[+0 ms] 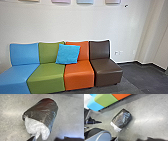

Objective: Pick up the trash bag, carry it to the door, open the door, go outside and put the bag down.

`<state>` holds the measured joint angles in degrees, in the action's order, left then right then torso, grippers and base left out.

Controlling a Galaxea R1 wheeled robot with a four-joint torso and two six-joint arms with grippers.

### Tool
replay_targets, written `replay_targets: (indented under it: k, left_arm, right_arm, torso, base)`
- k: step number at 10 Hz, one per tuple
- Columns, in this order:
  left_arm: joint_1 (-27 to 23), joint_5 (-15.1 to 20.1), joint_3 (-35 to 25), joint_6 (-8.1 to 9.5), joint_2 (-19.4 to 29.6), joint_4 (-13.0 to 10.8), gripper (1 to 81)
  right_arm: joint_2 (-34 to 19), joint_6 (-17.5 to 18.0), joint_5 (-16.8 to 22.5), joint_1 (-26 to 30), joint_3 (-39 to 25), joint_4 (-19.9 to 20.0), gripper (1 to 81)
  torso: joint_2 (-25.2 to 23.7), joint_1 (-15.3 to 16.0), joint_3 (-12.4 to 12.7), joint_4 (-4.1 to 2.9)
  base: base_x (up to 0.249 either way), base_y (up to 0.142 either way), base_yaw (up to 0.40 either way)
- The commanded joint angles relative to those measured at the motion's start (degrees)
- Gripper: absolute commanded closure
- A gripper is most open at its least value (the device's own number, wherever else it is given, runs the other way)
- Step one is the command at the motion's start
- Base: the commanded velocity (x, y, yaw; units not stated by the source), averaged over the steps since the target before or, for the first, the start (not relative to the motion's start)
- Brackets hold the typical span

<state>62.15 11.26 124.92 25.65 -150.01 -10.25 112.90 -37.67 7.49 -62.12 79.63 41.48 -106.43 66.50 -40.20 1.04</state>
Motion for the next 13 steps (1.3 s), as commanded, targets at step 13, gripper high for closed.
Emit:
replay_targets:
  k: [13]
  left_arm:
    - [-19.82, 13.34, -2.04, 0.10, -1.44, 1.81, 1.0]
  right_arm:
    - [-3.18, 2.86, 12.29, 15.75, -4.58, 1.67, 1.0]
  torso:
    - [-35.88, 22.66, -20.59, 0.00]
  base:
    - [0.000, 0.000, 0.000]
